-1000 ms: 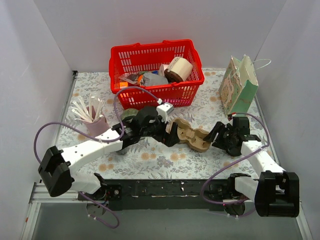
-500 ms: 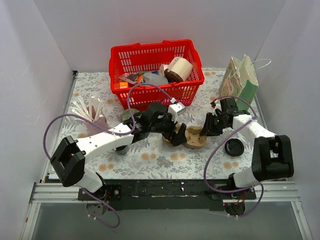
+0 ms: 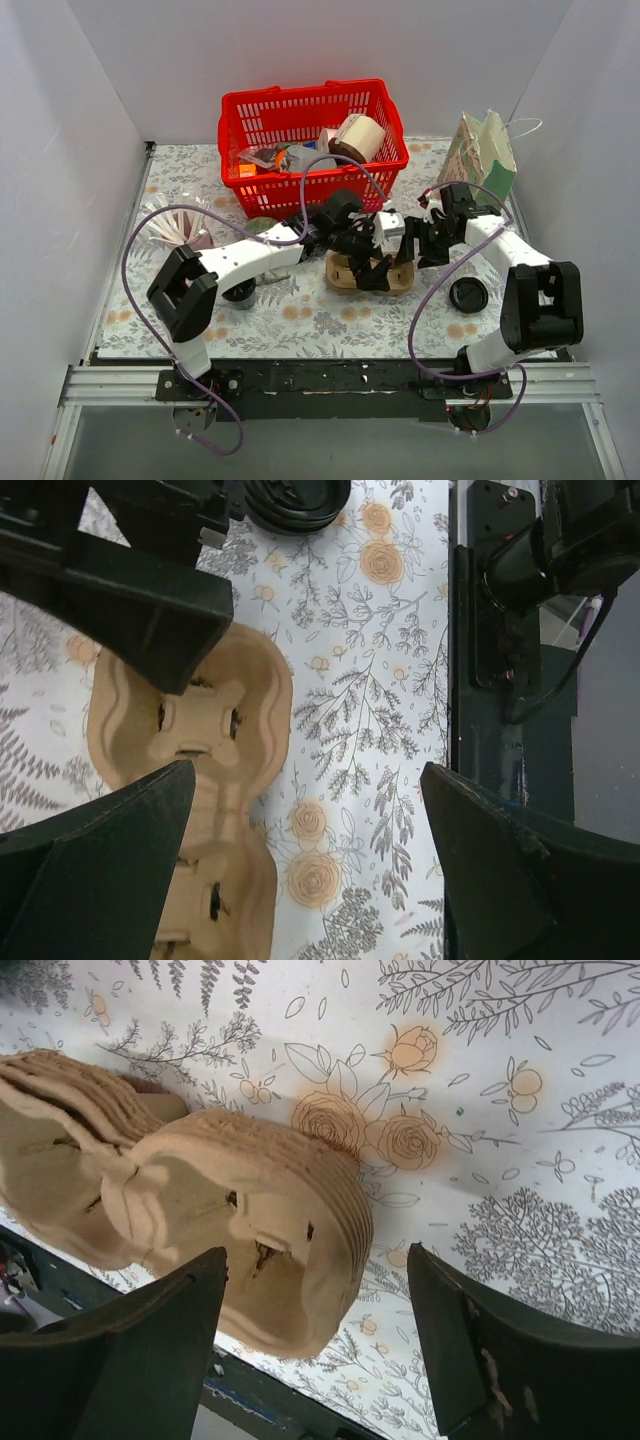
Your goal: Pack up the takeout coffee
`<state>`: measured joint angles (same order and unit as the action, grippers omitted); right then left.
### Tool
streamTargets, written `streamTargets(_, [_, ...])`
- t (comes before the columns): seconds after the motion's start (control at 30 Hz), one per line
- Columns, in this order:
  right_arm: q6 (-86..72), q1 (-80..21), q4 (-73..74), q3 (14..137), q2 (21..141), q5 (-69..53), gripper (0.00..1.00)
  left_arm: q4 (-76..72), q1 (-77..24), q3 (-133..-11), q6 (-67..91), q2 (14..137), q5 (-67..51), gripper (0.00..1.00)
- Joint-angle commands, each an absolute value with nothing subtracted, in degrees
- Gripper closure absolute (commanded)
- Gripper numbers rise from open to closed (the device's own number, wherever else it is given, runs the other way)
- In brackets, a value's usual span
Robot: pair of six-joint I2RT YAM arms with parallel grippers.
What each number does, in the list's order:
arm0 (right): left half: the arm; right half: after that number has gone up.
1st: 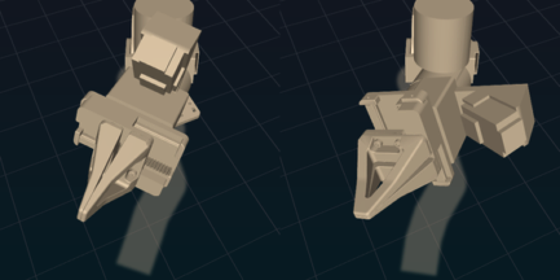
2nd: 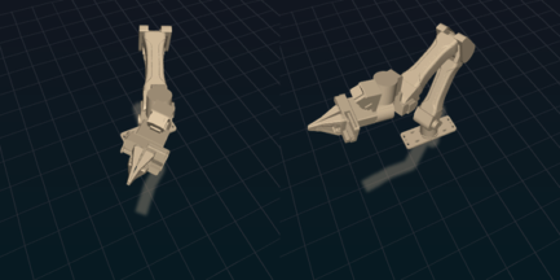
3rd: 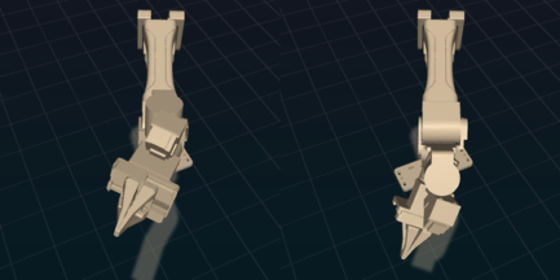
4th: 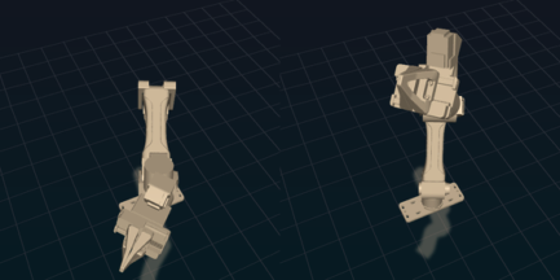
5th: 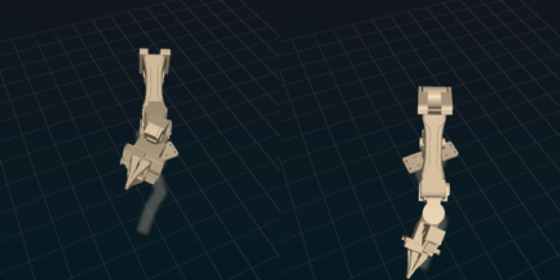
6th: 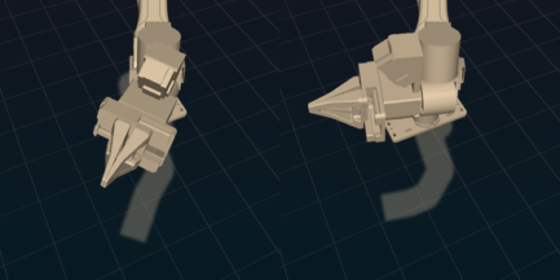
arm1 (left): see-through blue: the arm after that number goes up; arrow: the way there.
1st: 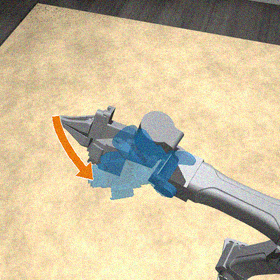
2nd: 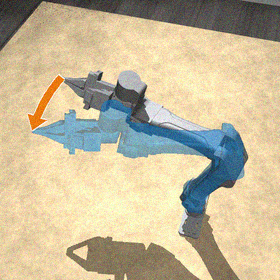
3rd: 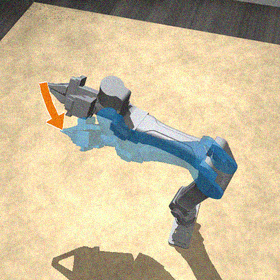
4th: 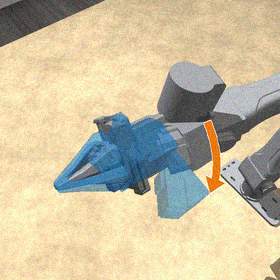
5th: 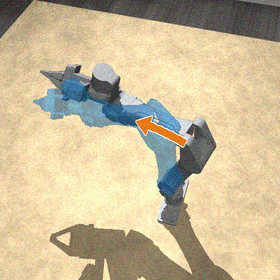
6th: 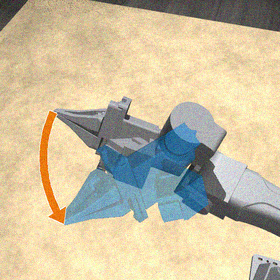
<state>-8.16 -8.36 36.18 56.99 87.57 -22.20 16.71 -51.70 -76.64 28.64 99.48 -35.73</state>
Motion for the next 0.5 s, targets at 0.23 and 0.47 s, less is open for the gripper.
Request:
streamTargets(0.23, [-19.9, 1.0, 28.5, 45.4, 66.0, -23.6, 0.14, 27.9, -54.5, -87.8, 17.9, 109.9, -41.0, 0.07])
streamTargets(0.47, [-18.5, 3.8, 30.2, 41.8, 61.5, -25.4, 0.15, 24.5, -54.9, -89.0, 19.2, 113.1, -34.0, 0.19])
